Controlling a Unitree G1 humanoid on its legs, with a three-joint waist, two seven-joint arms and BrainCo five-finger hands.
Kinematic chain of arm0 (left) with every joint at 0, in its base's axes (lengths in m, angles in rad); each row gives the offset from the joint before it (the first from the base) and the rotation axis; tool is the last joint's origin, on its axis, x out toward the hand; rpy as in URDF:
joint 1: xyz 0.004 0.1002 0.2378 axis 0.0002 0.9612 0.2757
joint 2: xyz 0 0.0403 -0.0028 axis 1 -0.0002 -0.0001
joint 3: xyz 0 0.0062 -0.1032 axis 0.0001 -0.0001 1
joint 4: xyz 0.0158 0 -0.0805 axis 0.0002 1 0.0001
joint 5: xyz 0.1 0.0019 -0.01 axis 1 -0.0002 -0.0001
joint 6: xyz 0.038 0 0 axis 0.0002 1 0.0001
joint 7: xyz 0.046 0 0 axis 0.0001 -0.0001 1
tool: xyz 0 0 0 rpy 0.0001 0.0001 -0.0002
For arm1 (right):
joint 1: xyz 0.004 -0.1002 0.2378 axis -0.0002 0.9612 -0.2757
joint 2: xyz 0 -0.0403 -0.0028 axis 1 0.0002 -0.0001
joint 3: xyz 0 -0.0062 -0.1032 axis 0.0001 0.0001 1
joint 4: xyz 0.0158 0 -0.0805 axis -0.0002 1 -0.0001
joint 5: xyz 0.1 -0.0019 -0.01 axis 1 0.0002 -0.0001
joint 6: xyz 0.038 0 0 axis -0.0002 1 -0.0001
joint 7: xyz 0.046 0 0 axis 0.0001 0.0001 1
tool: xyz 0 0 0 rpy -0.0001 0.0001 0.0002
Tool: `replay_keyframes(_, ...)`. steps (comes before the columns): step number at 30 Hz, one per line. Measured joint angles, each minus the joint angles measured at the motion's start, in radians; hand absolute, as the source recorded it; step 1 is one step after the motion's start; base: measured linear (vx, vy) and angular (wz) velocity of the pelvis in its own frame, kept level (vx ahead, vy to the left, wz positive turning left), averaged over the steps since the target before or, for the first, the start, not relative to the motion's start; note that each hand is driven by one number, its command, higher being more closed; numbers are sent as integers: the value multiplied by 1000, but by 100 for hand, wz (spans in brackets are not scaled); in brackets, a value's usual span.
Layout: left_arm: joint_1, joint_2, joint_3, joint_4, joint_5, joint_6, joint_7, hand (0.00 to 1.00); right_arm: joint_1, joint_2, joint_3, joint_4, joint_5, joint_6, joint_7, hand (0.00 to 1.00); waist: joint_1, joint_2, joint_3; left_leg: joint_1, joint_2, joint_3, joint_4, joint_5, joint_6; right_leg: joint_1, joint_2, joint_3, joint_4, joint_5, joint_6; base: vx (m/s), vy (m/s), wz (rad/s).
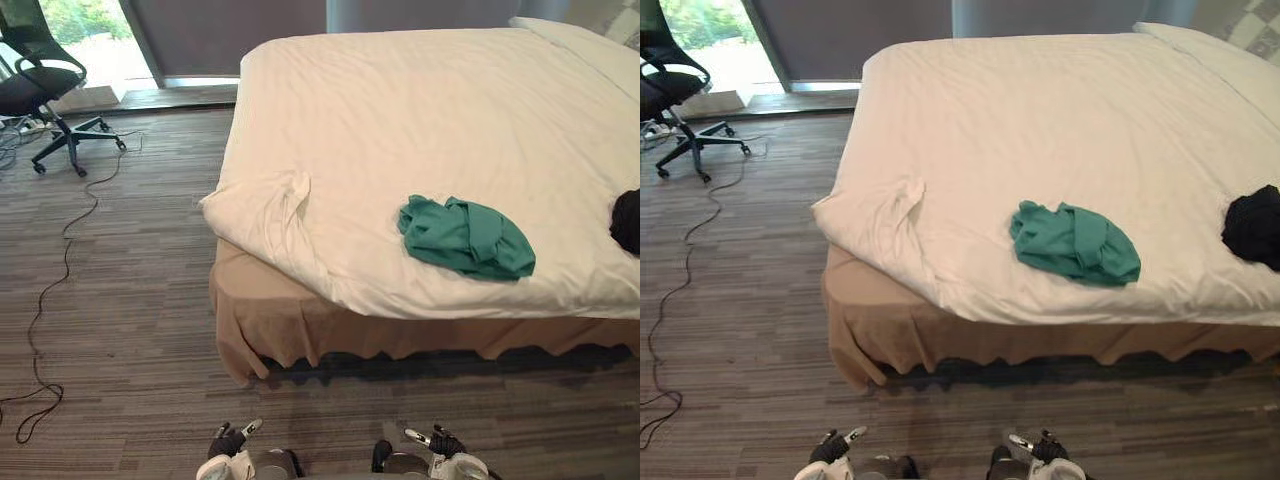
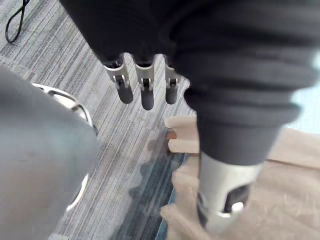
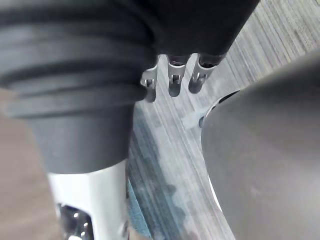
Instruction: Tidy the bed and pick cloth on bed and put in laundry
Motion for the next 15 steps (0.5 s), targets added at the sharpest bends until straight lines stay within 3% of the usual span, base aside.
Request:
replay_keyframes(3,0,34,-50,-13,64,-73,43,0,10,11,-3,3,-4,3,1,0,0,-26,-17,23,-5,15,-27,7,-4,21,6,9,-35,14,-5,29,6,-10)
replay_keyframes(5,-8,87,-107,-137,76,-111,63,0,13,18,1,2,-4,8,0,0,-4,-33,-25,20,-7,18,-27,9,-4,21,6,12,-49,24,-4,-32,1,-8)
replay_keyframes(6,-21,142,-149,-285,79,-133,84,0,13,16,19,1,-5,10,1,0,-10,-35,-30,20,-10,17,-35,17,-3,20,6,12,-56,29,-5,-63,-12,-3)
replay_keyframes(8,-78,215,-159,-446,80,-137,107,0,17,9,32,-4,-7,9,2,0,-20,-32,-43,24,-20,14,-78,46,1,16,6,6,-67,34,-10,-76,-17,5)
replay_keyframes(12,-144,290,-119,-653,79,-134,160,0,35,-18,41,-14,-7,7,-4,0,-30,-13,-53,42,-26,16,-132,78,2,18,13,-3,-86,46,-18,-74,-14,0)
replay_keyframes(15,-146,349,-93,-764,164,-127,177,0,73,-44,63,-31,-41,7,-17,0,-36,10,-62,44,-23,25,-136,77,2,29,19,-2,-111,60,-16,-27,-27,-6)
